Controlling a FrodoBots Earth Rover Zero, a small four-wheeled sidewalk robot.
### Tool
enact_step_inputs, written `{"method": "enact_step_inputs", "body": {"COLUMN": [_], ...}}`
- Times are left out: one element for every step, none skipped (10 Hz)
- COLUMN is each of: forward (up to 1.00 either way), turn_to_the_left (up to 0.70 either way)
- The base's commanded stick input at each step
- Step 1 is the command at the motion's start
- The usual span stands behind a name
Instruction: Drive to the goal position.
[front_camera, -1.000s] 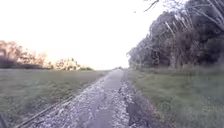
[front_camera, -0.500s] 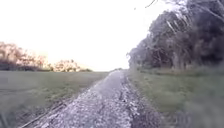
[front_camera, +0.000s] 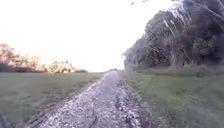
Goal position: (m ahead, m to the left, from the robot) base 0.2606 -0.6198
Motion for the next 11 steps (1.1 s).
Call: {"method": "enact_step_inputs", "body": {"forward": [0.7,0.7,0.7,0.48,0.02,0.0,0.0,0.0,0.0,0.0,0.0], "turn_to_the_left": [0.0,0.0,0.0,0.0,0.0,0.0,0.0,0.0,0.0,0.0,0.0]}}
